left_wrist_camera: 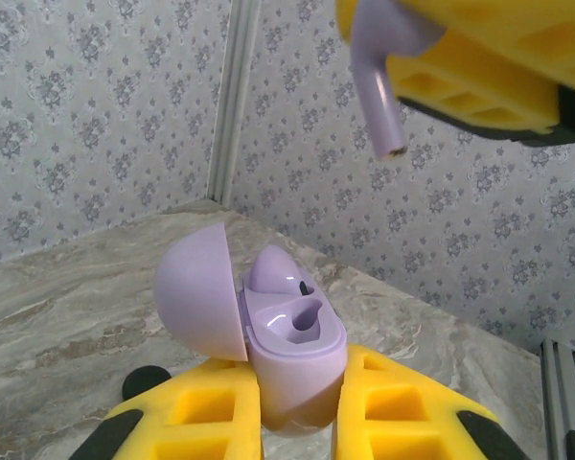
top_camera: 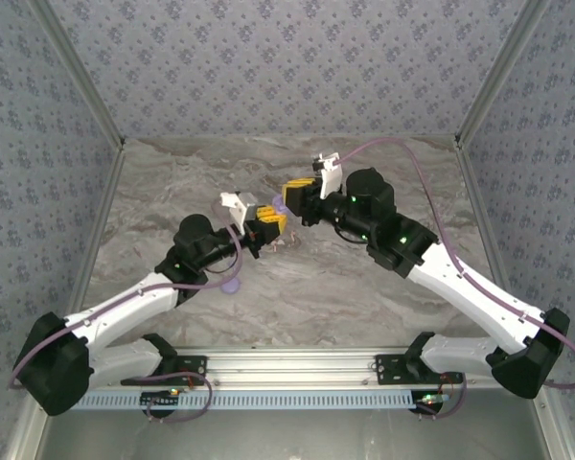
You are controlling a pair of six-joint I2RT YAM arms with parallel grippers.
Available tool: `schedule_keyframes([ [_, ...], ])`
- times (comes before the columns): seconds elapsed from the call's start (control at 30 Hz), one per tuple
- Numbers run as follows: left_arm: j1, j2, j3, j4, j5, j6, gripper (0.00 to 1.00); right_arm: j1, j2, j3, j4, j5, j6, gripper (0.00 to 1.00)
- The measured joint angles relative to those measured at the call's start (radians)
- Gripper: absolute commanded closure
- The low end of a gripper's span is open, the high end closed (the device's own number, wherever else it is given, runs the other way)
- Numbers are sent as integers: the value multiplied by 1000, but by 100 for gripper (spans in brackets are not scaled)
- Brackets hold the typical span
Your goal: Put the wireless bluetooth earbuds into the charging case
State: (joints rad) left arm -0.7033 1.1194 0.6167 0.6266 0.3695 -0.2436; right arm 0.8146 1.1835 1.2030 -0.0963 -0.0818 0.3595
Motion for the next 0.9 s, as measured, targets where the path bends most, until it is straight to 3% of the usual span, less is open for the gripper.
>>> schedule_keyframes([
  [0.9, -6, 12, 13, -3, -3, 15, 100, 24, 20, -56, -13, 50, 2, 80],
])
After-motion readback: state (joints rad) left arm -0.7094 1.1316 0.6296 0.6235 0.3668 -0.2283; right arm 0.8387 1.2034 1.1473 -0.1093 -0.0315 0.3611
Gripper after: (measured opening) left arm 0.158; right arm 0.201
